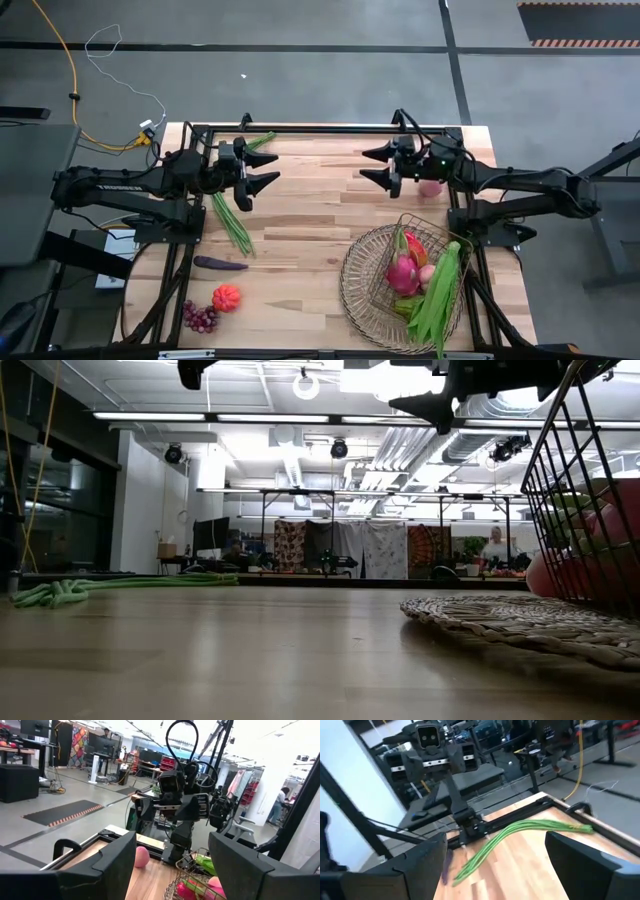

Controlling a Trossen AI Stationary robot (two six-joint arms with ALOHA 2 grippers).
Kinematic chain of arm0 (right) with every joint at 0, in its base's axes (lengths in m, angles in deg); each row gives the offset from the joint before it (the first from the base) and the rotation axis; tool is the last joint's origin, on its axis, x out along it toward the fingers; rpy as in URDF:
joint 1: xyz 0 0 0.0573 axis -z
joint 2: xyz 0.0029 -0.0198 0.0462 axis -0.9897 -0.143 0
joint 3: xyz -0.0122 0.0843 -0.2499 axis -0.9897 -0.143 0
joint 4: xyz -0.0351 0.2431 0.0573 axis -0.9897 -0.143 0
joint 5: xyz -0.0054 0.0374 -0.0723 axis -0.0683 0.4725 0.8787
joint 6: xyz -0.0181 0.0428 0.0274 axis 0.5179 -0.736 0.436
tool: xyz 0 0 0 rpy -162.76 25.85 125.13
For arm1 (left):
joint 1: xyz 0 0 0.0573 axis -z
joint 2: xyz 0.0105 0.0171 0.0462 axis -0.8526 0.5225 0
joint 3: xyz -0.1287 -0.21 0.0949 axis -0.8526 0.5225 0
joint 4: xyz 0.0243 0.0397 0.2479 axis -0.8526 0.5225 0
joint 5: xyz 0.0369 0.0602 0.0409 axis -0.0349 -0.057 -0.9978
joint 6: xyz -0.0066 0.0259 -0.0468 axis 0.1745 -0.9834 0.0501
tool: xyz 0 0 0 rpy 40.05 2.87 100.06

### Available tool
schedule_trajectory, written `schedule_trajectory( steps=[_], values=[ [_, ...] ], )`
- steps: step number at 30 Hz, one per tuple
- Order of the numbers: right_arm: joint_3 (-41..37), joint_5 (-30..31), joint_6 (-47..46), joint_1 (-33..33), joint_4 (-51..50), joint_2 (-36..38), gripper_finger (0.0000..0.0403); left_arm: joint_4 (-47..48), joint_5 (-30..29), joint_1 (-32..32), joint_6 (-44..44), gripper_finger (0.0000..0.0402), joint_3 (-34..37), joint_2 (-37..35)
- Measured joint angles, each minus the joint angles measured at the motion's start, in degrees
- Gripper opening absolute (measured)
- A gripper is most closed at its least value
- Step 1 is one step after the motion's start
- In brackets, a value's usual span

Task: Build produce basket
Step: Put the eggplant into the wire basket

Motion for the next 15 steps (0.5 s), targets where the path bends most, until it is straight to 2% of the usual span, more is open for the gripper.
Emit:
schedule_trajectory(
  steps=[7, 15],
  values=[
    [0.0, -1.5, 6.6, 0.0, 0.8, 0.0, 0.0328, 0.1, 0.6, 0.0, 0.1, 0.0239, 0.0, 0.0],
    [0.0, -1.5, 8.3, -0.1, 0.8, 0.0, 0.0328, 0.3, 0.6, 0.0, 0.0, 0.0239, 0.0, 0.0]
  ],
)
